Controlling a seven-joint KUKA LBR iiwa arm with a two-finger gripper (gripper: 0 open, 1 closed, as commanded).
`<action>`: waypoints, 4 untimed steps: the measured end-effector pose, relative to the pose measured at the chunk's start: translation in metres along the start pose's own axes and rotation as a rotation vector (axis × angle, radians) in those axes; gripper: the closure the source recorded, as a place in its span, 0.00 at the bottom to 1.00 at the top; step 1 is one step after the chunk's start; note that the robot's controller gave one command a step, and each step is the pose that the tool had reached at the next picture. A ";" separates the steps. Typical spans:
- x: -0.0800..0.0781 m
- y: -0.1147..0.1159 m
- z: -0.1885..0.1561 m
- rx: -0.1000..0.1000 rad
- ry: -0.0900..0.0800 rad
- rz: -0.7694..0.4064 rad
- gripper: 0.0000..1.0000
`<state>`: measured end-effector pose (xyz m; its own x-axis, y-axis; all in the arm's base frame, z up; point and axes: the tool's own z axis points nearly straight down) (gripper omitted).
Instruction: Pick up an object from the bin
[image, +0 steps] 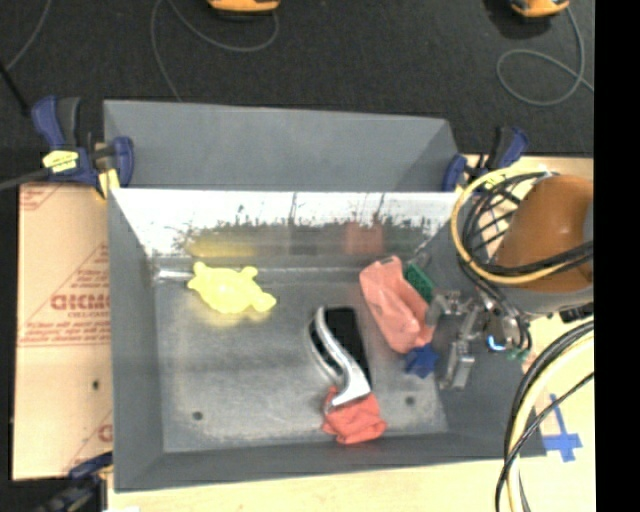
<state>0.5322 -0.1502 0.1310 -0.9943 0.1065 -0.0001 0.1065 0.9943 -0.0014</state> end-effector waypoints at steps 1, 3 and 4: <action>-0.010 0.009 0.003 -0.002 -0.008 0.243 0.00; 0.007 0.001 0.054 0.004 -0.012 0.364 1.00; 0.007 0.002 0.054 0.004 -0.012 0.364 1.00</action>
Offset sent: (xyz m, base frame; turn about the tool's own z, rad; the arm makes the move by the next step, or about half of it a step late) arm -0.0119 0.0049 -0.0610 0.3670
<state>0.5258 -0.1481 0.0770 -0.8914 0.4531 -0.0125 0.4531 0.8914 -0.0029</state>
